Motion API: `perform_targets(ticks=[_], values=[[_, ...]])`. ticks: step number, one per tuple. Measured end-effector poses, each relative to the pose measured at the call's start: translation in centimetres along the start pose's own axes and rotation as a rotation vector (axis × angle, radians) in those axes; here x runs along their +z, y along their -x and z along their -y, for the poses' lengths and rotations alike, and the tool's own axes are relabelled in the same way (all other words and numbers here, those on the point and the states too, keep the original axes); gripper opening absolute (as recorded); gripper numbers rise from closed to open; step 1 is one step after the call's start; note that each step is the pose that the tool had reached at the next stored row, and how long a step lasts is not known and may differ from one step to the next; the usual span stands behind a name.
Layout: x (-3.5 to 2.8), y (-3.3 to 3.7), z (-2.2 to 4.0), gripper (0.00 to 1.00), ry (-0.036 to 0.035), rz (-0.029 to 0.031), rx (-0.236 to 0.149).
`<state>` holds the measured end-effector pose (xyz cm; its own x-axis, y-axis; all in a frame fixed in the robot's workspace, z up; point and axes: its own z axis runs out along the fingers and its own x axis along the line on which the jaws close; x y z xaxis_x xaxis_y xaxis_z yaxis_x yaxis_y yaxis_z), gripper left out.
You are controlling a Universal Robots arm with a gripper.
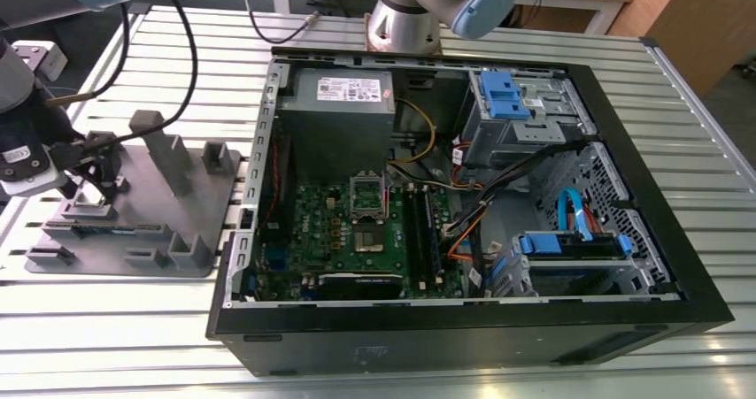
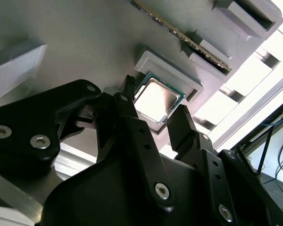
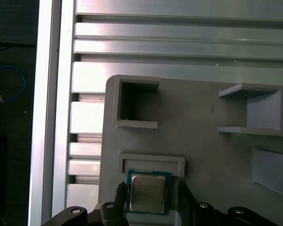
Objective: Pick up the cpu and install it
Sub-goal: 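Pick up the cpu and move it towards the insertion slot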
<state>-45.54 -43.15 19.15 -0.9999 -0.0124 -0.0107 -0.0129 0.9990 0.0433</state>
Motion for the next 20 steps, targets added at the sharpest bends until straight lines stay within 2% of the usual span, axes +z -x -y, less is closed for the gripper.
perform_targets(ticks=[11, 17, 20], values=[[0.31, -0.22, 0.0, 0.55, -0.0003, 0.0, 0.001], [0.41, -0.22, 0.0, 0.55, -0.0007, 0.0009, 0.026], [0.41, -0.22, 0.0, 0.55, -0.0006, 0.0011, 0.027]])
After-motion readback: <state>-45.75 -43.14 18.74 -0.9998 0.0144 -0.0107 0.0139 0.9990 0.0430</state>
